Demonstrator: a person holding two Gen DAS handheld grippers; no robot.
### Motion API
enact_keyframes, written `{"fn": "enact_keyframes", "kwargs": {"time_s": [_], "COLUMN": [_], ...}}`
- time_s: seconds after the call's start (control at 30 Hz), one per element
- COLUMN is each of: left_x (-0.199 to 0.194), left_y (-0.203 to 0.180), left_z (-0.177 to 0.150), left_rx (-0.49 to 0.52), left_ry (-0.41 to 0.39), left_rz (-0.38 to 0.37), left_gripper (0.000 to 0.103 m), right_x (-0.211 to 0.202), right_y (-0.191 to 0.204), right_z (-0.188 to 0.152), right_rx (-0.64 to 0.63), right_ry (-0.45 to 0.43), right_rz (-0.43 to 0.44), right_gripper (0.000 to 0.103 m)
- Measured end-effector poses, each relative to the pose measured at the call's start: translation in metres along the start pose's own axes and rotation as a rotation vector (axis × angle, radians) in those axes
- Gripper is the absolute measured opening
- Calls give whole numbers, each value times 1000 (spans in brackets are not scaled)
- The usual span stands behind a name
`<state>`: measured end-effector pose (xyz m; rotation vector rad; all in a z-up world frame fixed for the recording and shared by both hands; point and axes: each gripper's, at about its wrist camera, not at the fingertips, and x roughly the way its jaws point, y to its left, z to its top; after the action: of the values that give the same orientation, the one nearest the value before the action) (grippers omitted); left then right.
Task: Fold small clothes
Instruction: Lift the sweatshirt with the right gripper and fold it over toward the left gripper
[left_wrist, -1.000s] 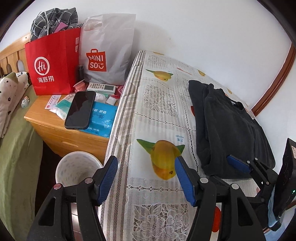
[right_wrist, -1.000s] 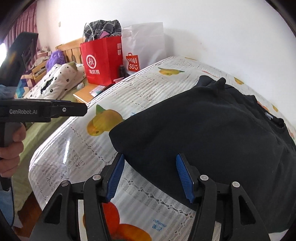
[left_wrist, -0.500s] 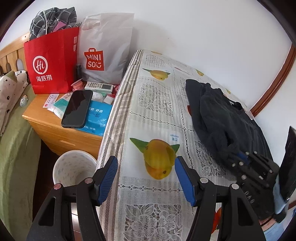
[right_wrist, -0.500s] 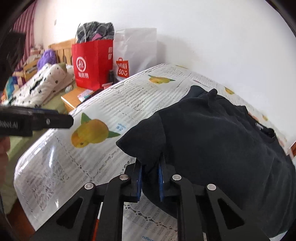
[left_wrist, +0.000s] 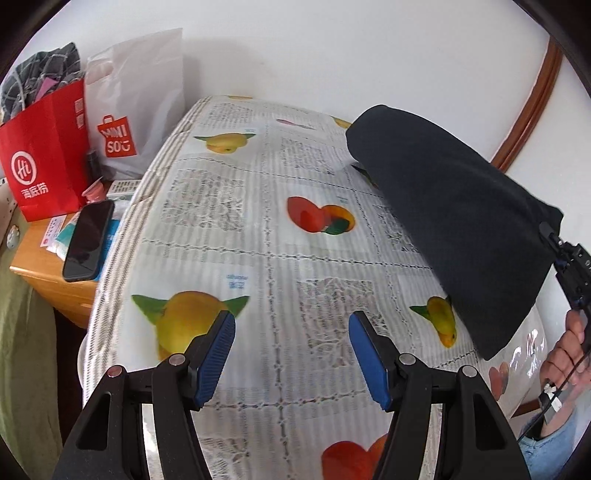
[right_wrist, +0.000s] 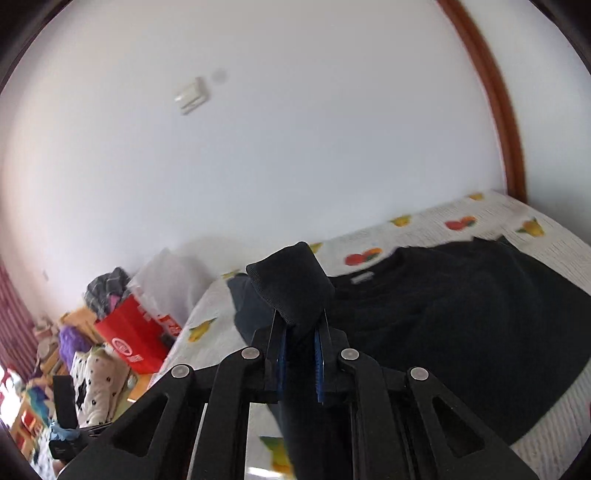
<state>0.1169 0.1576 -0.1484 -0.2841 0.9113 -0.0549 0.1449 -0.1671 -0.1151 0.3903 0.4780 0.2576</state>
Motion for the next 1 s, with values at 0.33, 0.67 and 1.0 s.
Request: {"fn": "enact_keyframes", "kwargs": {"time_s": [0.33, 0.67, 1.0], "left_x": [37, 45, 51], "left_y": [-97, -181, -212], "left_z": [-8, -38, -42], "left_rx": [175, 331, 321], "left_ry": [80, 133, 141], "left_rz": [-126, -228, -215], "left_gripper": [61, 67, 65], "right_x": [21, 5, 30], "right_y": [-94, -94, -106], "right_z": [-52, -34, -20], "right_rx": [115, -5, -50], "right_ry": [198, 189, 239], "right_rz": [-168, -100, -69], "right_gripper": [14, 49, 55]}}
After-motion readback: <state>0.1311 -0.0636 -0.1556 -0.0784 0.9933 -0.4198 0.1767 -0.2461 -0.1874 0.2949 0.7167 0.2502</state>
